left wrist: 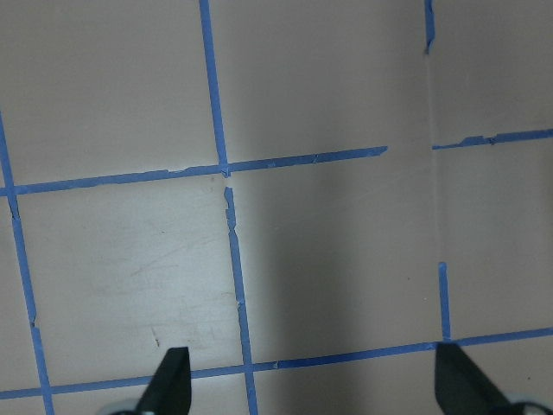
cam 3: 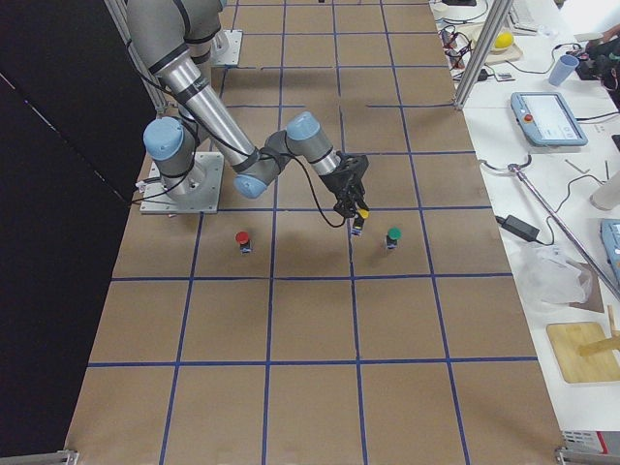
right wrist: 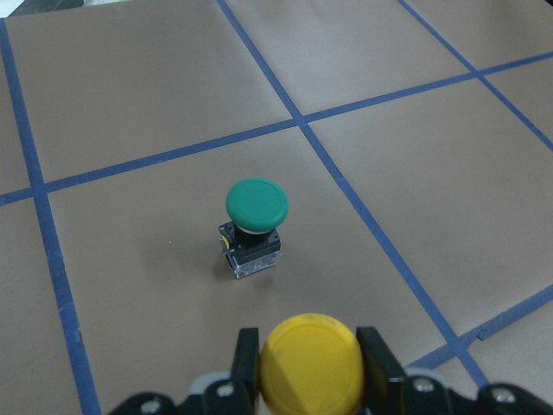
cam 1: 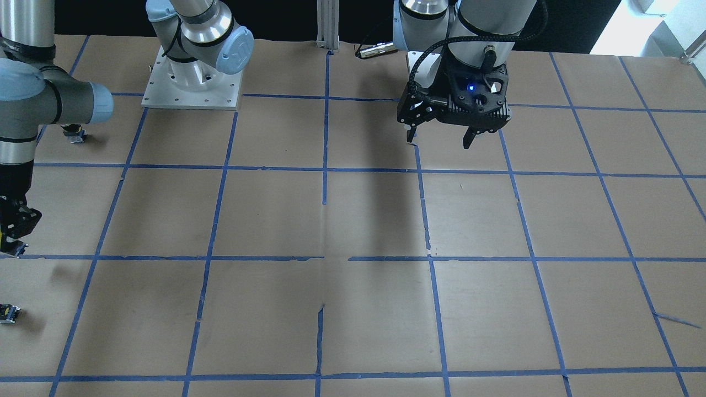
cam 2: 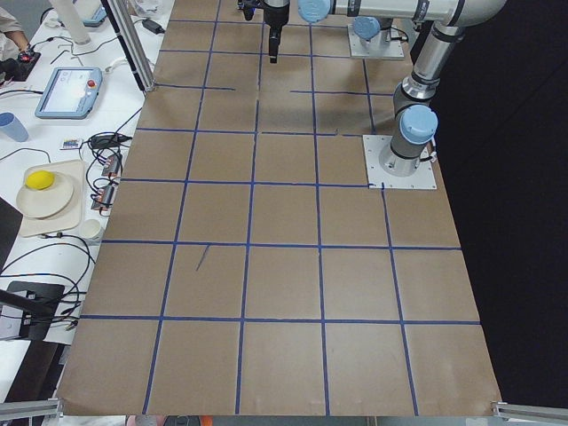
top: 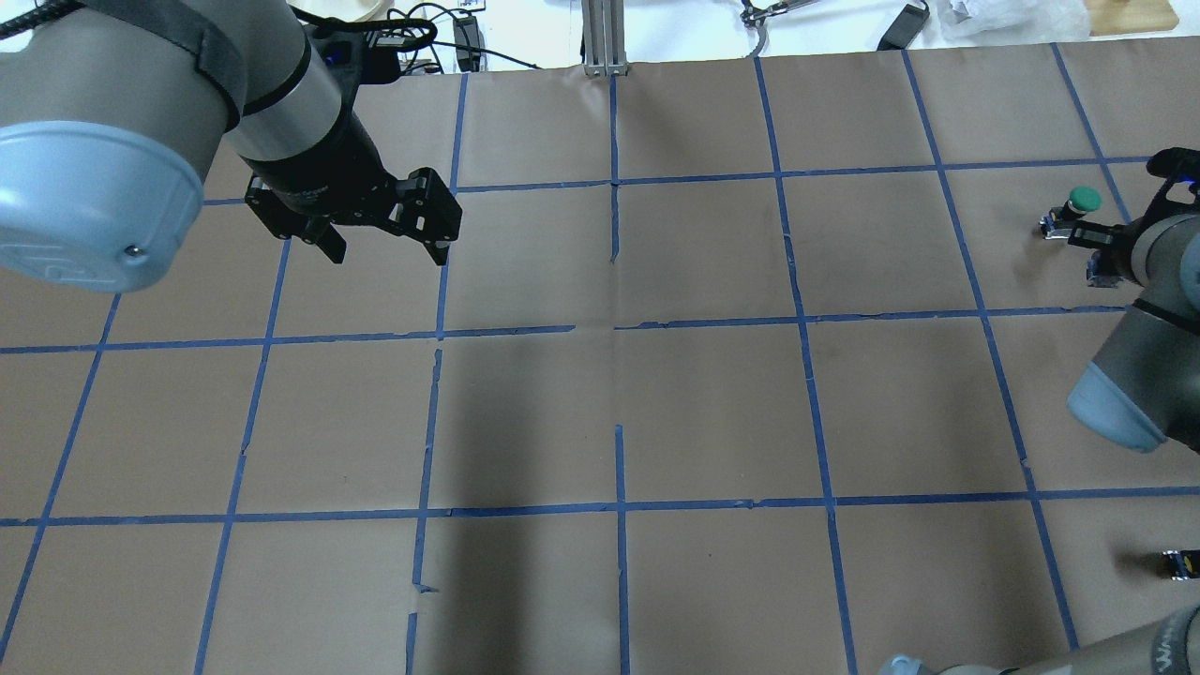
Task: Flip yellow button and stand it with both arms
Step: 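Carry the yellow button with the right gripper beside the green button, then lower the yellow button upright onto the table and open the right gripper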
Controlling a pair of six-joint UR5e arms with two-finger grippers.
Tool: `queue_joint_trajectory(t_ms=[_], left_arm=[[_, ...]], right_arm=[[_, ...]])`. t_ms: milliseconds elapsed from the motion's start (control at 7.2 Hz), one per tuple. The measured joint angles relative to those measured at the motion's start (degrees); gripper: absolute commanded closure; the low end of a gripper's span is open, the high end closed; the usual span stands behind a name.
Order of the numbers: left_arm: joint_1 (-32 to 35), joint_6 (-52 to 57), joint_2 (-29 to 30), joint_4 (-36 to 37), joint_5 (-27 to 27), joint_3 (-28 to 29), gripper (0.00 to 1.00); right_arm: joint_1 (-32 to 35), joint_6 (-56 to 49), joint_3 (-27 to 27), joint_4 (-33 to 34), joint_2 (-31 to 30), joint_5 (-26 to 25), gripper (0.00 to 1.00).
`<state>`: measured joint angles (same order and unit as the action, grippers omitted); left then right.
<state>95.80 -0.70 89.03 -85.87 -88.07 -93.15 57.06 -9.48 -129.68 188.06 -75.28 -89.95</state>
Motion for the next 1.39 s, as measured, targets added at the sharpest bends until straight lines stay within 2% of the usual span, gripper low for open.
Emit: queue_joint_trajectory(t_ms=[417, 1389], left_arm=[[0.0, 0.0, 0.0, -0.1, 0.0, 0.0, 0.0], [0.0, 0.0, 0.0, -0.1, 0.0, 0.1, 0.0]], right_arm=[[-0.2, 5.2, -6.3, 9.8, -0.5, 0.0, 0.92], [-4.2, 13.7, -9.5, 10.5, 0.0, 0.1, 0.9]])
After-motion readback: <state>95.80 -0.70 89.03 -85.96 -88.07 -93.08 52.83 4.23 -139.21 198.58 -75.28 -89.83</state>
